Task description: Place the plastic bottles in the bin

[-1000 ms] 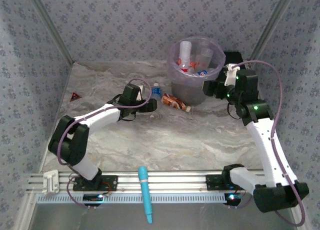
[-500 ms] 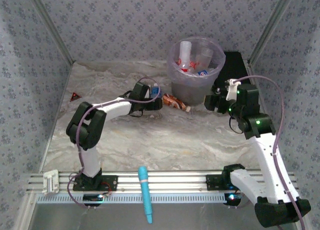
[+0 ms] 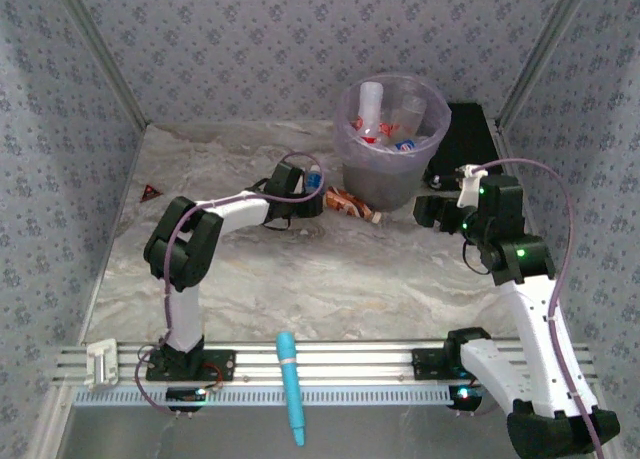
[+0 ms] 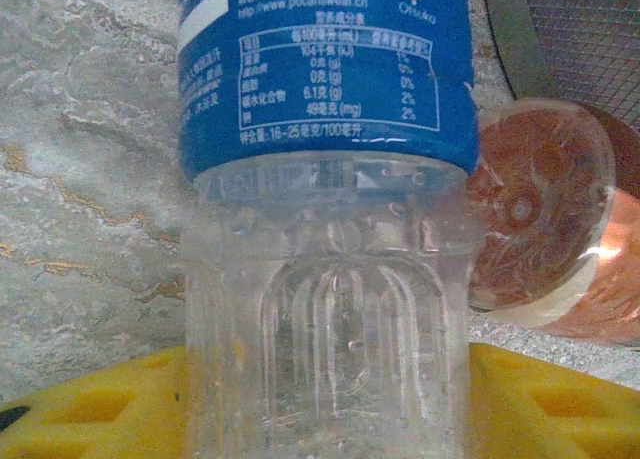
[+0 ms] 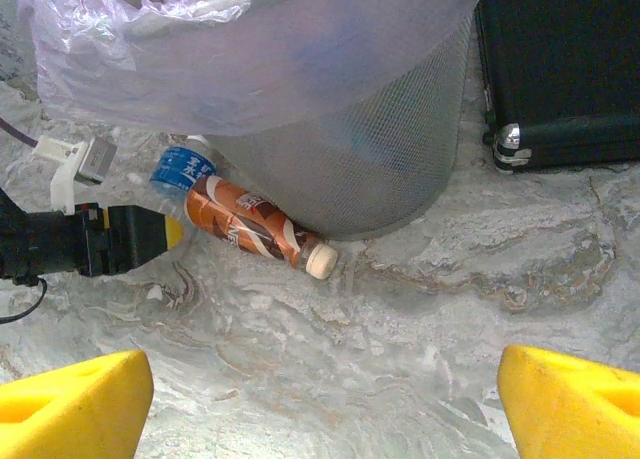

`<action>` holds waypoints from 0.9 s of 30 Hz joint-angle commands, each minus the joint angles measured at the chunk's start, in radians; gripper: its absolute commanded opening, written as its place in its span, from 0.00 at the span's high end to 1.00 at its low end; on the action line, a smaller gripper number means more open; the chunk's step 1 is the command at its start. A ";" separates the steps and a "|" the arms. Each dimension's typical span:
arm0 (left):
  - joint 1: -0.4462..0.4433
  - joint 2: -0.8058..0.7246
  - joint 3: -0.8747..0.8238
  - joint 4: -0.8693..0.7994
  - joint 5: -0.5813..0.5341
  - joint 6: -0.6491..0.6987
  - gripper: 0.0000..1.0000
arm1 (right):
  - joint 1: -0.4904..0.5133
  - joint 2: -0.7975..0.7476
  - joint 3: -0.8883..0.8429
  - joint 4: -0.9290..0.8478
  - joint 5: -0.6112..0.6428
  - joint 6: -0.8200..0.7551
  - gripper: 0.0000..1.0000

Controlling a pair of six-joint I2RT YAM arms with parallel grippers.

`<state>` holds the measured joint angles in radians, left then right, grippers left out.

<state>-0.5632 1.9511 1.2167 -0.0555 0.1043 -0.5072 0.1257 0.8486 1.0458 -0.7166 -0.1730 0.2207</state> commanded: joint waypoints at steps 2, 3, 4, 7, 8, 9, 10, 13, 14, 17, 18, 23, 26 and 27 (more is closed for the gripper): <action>0.008 -0.033 0.007 0.000 -0.008 0.002 0.47 | -0.006 -0.005 0.014 -0.016 -0.008 -0.004 0.09; 0.009 -0.047 -0.001 0.003 -0.009 0.004 0.48 | -0.006 -0.003 0.017 -0.018 -0.010 -0.004 0.10; 0.013 -0.063 -0.011 0.007 -0.009 0.004 0.50 | -0.006 -0.003 0.021 -0.019 -0.012 -0.005 0.10; 0.025 -0.113 -0.034 0.012 -0.008 0.007 0.54 | -0.006 -0.003 0.031 -0.021 -0.022 0.000 0.10; 0.028 -0.129 -0.044 0.015 -0.009 0.009 0.54 | -0.006 -0.003 0.035 -0.020 -0.027 0.003 0.10; 0.031 -0.149 -0.056 0.018 -0.008 0.011 0.54 | -0.006 -0.002 0.038 -0.016 -0.033 0.005 0.10; 0.035 -0.170 -0.068 0.021 -0.009 0.013 0.55 | -0.005 0.000 0.043 -0.014 -0.038 0.007 0.11; 0.044 -0.230 -0.098 0.024 -0.008 0.021 0.56 | -0.002 0.014 0.062 -0.006 -0.057 0.012 0.11; 0.045 -0.251 -0.111 0.027 -0.006 0.026 0.56 | 0.001 0.021 0.069 -0.003 -0.067 0.015 0.11; 0.045 -0.334 -0.169 0.064 0.021 0.044 0.56 | 0.027 0.051 0.098 0.037 -0.109 0.039 0.12; 0.044 -0.368 -0.192 0.083 0.038 0.050 0.57 | 0.040 0.062 0.110 0.051 -0.120 0.049 0.13; 0.027 -0.529 -0.307 0.190 0.103 0.071 0.59 | 0.140 0.166 0.208 0.143 -0.163 0.083 0.13; -0.010 -0.615 -0.362 0.246 0.106 0.084 0.59 | 0.218 0.253 0.273 0.189 -0.158 0.126 0.12; -0.026 -0.639 -0.379 0.270 0.103 0.087 0.59 | 0.243 0.287 0.296 0.205 -0.162 0.143 0.11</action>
<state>-0.5564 1.3769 0.8684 0.0971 0.1734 -0.4530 0.3199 1.0847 1.2797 -0.5888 -0.3046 0.3038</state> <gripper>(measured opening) 0.589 0.885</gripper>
